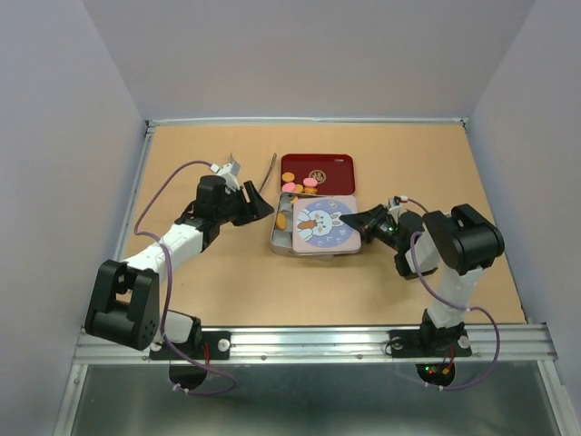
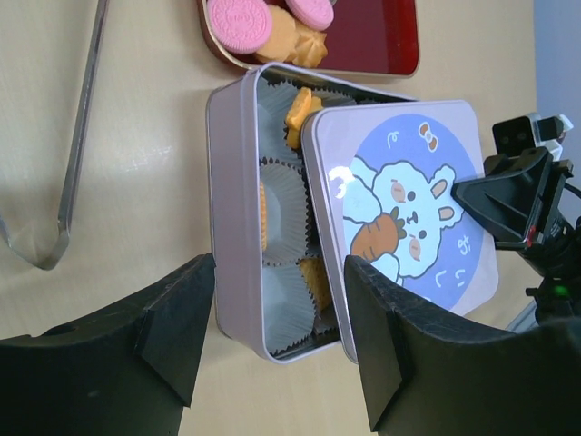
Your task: Pack the cookies
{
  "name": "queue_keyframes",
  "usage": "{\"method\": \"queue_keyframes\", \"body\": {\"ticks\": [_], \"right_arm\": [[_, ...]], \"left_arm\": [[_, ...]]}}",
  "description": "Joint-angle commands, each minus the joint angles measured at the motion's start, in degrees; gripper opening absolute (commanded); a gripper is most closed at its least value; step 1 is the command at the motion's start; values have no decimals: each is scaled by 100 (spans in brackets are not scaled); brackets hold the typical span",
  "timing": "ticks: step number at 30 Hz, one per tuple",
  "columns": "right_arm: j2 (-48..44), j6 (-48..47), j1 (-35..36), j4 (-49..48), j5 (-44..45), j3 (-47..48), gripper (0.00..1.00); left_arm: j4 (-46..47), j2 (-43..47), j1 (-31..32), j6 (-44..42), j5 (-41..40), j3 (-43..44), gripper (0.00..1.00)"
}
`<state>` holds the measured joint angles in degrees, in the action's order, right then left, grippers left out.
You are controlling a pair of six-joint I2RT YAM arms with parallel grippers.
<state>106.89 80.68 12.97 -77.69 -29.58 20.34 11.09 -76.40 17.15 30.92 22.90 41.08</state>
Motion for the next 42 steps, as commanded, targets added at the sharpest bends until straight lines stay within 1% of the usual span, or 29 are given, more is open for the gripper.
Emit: {"method": "queue_keyframes", "body": {"ticks": [1, 2, 5, 6, 7, 8, 10, 16, 26, 32, 35, 36, 42], "right_arm": [[297, -334, 100, -2637, 444, -214, 1], [306, -334, 109, -2637, 479, -249, 10], [332, -325, 170, -2646, 620, -381, 23], [332, -325, 214, -2646, 690, -408, 34], [367, -325, 241, -2637, 708, -425, 37], [376, -308, 284, -2646, 752, -469, 43], [437, -281, 329, -2637, 822, -478, 45], [561, -159, 373, -2646, 989, -390, 45], [412, 149, 373, -2646, 1560, -250, 46], [464, 255, 399, -2628, 1737, -83, 50], [464, 246, 478, -2576, 1780, -4, 56], [447, 237, 548, -2506, 1798, 40, 59], [25, -61, 777, -1856, 1860, 216, 65]], "left_arm": [[332, -6, 122, 116, 136, -197, 69], [350, -6, 148, 151, 145, -223, 69], [402, -33, 271, 274, 189, -329, 69], [429, -24, 341, 301, 189, -381, 69], [438, 20, 377, 318, 180, -399, 69], [438, 46, 412, 362, 180, -425, 69], [481, 116, 482, 415, 163, -521, 69], [596, 292, 641, 626, 180, -803, 69], [675, 512, 790, 749, 154, -1032, 69], [675, 618, 808, 749, 215, -979, 69], [675, 618, 808, 740, 286, -935, 69], [692, 609, 816, 732, 294, -918, 69], [675, 679, 817, 697, 330, -891, 69]]}}
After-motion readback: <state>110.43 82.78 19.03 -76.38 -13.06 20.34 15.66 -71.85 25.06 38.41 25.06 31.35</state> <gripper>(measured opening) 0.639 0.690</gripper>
